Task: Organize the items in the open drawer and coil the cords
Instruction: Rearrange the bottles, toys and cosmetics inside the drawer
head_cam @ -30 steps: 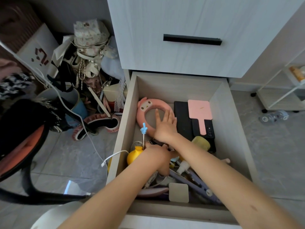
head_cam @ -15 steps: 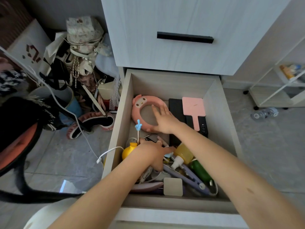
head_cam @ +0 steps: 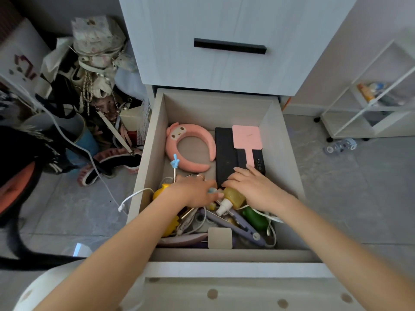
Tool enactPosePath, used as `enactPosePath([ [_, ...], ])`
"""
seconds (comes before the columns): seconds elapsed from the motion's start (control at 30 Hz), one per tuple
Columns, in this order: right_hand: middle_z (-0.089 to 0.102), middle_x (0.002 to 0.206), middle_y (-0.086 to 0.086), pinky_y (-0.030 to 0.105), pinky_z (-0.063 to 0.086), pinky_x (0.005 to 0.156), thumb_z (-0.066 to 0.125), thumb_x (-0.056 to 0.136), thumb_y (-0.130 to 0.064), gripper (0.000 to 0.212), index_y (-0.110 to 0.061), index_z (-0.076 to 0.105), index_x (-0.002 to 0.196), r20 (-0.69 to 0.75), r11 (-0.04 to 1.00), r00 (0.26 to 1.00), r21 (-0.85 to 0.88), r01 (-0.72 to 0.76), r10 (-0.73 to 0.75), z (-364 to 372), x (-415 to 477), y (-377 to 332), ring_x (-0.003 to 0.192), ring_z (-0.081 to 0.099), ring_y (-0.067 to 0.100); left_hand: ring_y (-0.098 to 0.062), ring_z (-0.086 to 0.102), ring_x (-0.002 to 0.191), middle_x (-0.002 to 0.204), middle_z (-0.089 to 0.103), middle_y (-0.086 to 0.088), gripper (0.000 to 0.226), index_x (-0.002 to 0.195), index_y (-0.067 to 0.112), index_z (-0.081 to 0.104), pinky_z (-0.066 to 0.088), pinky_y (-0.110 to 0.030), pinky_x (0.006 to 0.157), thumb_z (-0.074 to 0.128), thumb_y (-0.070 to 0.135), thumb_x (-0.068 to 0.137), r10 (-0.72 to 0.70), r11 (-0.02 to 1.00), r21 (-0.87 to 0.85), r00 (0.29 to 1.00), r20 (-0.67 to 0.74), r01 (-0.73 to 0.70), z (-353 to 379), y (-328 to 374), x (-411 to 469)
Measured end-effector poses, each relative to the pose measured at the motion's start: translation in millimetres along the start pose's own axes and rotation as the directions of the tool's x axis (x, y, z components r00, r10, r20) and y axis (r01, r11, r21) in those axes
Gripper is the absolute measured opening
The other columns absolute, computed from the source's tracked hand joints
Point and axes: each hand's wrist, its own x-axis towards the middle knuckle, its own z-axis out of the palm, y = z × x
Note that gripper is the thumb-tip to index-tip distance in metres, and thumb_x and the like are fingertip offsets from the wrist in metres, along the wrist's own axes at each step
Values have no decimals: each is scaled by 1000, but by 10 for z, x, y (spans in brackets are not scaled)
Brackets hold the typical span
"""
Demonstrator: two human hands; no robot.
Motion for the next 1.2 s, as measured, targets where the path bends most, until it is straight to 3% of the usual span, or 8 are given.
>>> enactPosePath([
  [0.13,48,131,-2,33,23,109,59,79,-6,56,-26,45,129,-117,998,993,57,18,-11,58,14,26,126,42,19,-34,26,135,150,24,-11,57,137,30,33,21,-52,108,21,63,93,-47,998,-35,997,-53,46,41,-46,35],
  [0.27,52,113,-4,34,45,75,72,72,-17,55,-24,41,117,-224,934,956,341,-104,188,-22,-52,53,97,56,22,-34,23,137,148,29,-18,66,140,23,33,14,-54,112,17,66,91,-130,991,-42,985,-109,127,59,-43,102],
  [0.43,56,108,-6,33,47,82,83,66,-30,71,-20,41,122,-281,570,772,812,-125,570,-107,105,43,98,55,14,-35,23,138,150,28,-18,78,146,20,23,17,-53,113,17,71,88,-157,988,-15,985,-75,156,48,-29,119],
  [0.57,62,107,7,31,51,87,81,68,-8,55,-7,51,114,-275,370,750,928,44,602,-326,540,55,98,59,17,-36,22,139,151,24,-18,76,146,21,21,16,-54,113,17,71,88,-149,989,14,987,-52,150,36,-46,124],
  [0.63,65,97,15,17,51,68,77,72,-3,42,-4,55,108,-269,376,784,925,49,560,-465,782,35,86,62,25,-37,22,139,152,23,-19,77,147,22,20,16,-54,112,17,71,87,-149,988,30,988,-38,151,37,-50,139],
  [0.7,64,97,13,21,47,62,76,74,-5,45,-2,54,113,-245,426,806,905,-10,539,-541,1031,6,84,63,29,-36,22,139,152,23,-18,77,147,24,19,14,-53,112,16,72,87,-148,988,31,989,-29,149,45,-58,152],
  [0.93,48,132,6,32,41,94,76,73,-5,68,-14,44,132,-274,608,858,792,-54,434,-387,1657,-14,119,50,25,-33,24,139,151,27,-13,76,147,24,20,17,-53,113,21,71,87,-130,991,8,990,-48,131,46,-95,210],
  [1.2,15,148,14,27,32,103,77,74,-10,96,-20,16,148,-232,592,862,801,-94,451,-257,1465,77,133,35,28,-34,24,138,152,25,-13,77,147,21,21,14,-55,113,22,70,88,-139,989,34,989,-58,141,79,-112,234],
])
